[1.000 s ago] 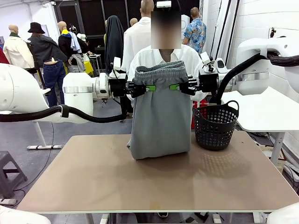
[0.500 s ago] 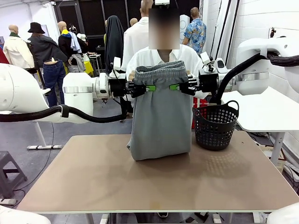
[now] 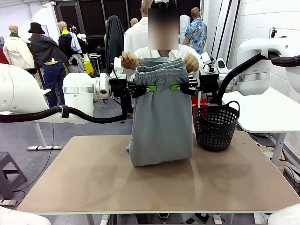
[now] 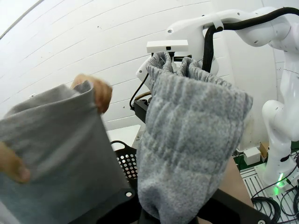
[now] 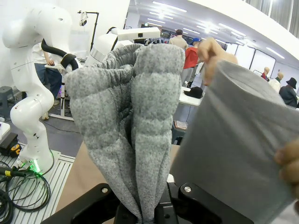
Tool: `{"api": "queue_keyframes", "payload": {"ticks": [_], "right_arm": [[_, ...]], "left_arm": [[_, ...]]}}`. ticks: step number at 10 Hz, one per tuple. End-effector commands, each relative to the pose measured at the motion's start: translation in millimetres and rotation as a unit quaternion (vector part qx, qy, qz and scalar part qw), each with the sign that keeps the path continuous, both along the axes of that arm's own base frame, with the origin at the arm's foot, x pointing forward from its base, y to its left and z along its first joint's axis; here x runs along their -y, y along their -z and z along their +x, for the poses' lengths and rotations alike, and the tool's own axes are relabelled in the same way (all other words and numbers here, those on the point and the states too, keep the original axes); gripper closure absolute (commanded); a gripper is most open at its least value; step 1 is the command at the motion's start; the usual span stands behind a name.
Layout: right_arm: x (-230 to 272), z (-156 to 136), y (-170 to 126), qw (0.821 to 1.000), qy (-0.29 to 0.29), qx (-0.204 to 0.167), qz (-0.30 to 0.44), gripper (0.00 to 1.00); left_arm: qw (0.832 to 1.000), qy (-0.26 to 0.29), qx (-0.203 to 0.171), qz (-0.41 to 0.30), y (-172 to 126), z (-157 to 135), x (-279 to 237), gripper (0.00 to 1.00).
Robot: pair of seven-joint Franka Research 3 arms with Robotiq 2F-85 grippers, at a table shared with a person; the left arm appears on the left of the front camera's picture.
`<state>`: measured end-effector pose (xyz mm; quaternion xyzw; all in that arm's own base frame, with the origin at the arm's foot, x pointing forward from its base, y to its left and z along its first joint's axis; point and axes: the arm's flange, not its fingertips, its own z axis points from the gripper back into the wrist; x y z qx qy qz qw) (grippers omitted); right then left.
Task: Fold the training pants.
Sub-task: Release the ends of the Training pants and then grab the overlapped ends.
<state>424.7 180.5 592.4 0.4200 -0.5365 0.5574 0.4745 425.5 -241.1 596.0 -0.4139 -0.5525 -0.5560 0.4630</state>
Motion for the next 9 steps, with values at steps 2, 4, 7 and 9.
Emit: {"api": "queue_keyframes", "payload": {"ticks": [2, 4, 7, 9], "right_arm": [[-1.5, -1.3, -1.6, 1.000, -0.002, 0.004, 0.004, 1.00], [-1.5, -1.3, -1.6, 1.000, -0.002, 0.004, 0.004, 1.00], [-1.5, -1.3, -1.6, 1.000, -0.002, 0.004, 0.004, 1.00], [-1.5, -1.3, -1.6, 1.000, -0.002, 0.004, 0.004, 1.00]], "left_arm": [[1.000, 0.005, 0.002, -0.003, -2.4, -2.4, -1.1, 1.00], [1.000, 0.005, 0.002, -0.003, -2.4, -2.4, -1.1, 1.00], [1.000, 0.005, 0.002, -0.003, -2.4, -2.4, -1.1, 1.00], [1.000, 0.005, 0.002, -0.003, -2.4, -2.4, -1.1, 1.00]]}}
